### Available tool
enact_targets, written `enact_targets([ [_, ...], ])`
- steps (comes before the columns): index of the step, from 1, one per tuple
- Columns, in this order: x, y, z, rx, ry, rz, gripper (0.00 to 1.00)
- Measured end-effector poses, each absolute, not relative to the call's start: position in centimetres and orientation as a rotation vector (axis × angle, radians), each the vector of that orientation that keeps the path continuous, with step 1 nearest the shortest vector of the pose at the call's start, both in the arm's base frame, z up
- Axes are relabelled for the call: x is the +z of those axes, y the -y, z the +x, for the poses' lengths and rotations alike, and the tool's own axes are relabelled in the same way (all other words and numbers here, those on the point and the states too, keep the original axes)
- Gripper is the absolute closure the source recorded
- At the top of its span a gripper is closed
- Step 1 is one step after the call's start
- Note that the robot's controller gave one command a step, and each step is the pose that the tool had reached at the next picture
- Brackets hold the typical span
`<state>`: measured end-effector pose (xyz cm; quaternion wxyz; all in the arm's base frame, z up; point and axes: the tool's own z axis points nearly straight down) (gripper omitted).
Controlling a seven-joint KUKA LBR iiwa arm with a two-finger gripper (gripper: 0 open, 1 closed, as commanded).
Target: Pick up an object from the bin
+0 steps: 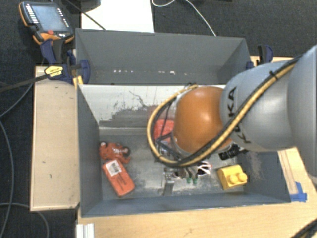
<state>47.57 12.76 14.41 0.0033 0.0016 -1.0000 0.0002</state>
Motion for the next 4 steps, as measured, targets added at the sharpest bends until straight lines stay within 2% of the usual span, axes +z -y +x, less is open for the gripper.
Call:
enact_targets([
  [1,14.8,-12.7,47.8,-0.002,3.143,-0.006,0.00],
  [2,9.3,-8.3,49.1,-0.003,3.132,0.276,0.00],
  [3,10.7,-5.3,51.1,-0.002,3.113,0.439,0.00],
  [4,8.8,-0.8,48.8,-0.004,3.145,0.045,0.00],
])
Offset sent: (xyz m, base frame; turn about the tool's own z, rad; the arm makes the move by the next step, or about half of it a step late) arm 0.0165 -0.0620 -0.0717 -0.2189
